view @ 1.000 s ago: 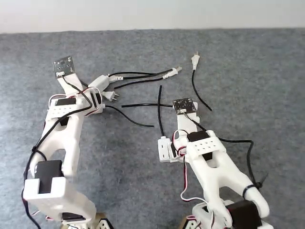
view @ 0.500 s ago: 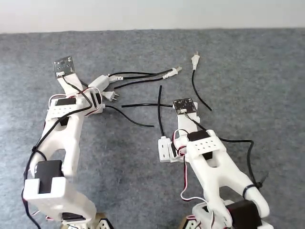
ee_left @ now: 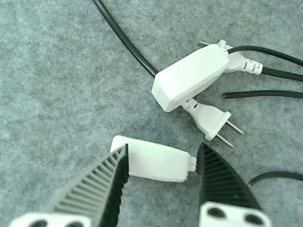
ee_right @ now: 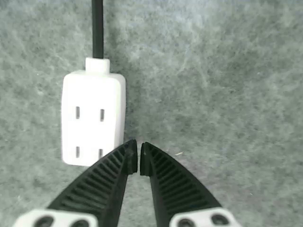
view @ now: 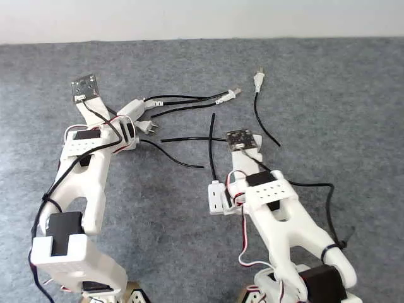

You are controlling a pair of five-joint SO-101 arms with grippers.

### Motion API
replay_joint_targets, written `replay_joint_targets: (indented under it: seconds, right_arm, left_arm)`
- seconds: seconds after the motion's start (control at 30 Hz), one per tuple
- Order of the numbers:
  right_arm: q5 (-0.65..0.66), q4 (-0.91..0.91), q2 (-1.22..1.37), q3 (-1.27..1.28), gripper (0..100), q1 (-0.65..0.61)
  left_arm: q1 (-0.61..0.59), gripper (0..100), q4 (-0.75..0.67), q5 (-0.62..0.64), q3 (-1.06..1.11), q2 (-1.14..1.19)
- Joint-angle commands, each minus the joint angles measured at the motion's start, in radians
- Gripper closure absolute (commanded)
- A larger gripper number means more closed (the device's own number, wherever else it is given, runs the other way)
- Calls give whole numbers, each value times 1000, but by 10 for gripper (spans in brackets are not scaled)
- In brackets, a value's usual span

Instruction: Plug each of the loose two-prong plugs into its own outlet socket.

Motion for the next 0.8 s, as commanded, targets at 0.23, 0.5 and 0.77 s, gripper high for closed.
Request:
replay_joint_targets:
  seconds: [0.23,0.5,0.77]
  right_arm:
    - [11,-65,-165,-12,988,140]
    - [14,-71,-176,-5,988,142]
    - [15,-70,-176,-6,988,142]
  left_arm:
    - [95,778,60,29,-225,9]
    - [127,778,342,244,-561,267]
    - [127,778,511,414,-903,519]
